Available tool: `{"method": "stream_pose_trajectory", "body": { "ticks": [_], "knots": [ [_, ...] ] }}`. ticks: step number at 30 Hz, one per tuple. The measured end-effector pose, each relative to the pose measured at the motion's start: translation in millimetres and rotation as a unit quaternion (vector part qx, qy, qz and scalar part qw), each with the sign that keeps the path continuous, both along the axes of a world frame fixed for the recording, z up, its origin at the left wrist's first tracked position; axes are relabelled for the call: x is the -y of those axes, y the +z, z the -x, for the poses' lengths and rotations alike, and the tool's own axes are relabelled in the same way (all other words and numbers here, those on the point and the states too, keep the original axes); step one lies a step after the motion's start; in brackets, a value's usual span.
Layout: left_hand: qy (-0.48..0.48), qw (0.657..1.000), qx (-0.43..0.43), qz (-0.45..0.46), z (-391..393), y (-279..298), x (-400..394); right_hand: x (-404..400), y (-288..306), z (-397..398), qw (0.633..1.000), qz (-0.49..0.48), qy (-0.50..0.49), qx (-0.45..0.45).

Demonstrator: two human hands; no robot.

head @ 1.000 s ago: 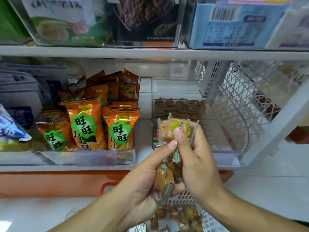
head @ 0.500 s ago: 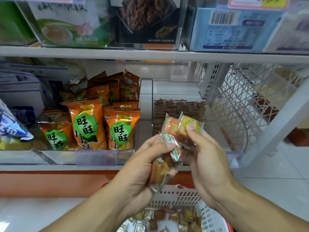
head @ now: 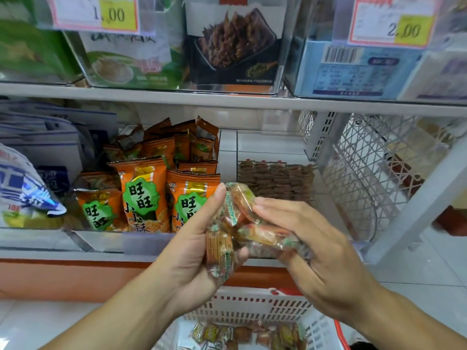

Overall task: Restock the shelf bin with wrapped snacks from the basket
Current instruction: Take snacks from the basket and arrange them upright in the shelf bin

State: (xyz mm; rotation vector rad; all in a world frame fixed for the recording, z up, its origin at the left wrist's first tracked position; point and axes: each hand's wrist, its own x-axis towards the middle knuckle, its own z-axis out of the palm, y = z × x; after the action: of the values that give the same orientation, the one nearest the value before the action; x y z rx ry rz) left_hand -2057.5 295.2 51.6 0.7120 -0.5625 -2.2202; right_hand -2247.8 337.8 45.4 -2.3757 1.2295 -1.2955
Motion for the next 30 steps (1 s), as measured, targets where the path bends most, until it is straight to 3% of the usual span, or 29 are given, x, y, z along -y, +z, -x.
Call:
{"method": "stream_pose_trajectory", "body": {
  "ticks": [5, 7, 8, 11, 14, 23, 27, 30],
  "knots": [
    [0.006, 0.999, 0.035, 0.012, -5, -4, -1, -7, 2, -1, 0.997, -0.062, 0.011, 0.033],
    [0.011, 0.998, 0.052, 0.016, -4, -7, -2, -9, 0, -6, 0.980, -0.140, 0.029, 0.135],
    [0.016, 0.998, 0.060, 0.018, -3, -9, -3, -9, 0, -10, 0.954, -0.200, 0.044, 0.220],
    [0.044, 0.993, 0.098, 0.043, 0, -14, -6, -7, -2, -20, 0.817, -0.351, 0.059, 0.453],
    [0.071, 0.984, 0.136, 0.093, 5, -19, -10, -2, -5, -21, 0.735, -0.396, 0.038, 0.549],
    [0.079, 0.972, 0.179, 0.128, 10, -25, -11, 7, -8, -15, 0.601, -0.513, -0.001, 0.613],
    [0.030, 0.964, 0.201, 0.169, 10, -29, -15, 6, -9, -13, 0.635, -0.537, -0.029, 0.555],
    [0.025, 0.958, 0.220, 0.181, 11, -31, -17, 6, -11, -10, 0.620, -0.568, -0.044, 0.539]
  ]
}}
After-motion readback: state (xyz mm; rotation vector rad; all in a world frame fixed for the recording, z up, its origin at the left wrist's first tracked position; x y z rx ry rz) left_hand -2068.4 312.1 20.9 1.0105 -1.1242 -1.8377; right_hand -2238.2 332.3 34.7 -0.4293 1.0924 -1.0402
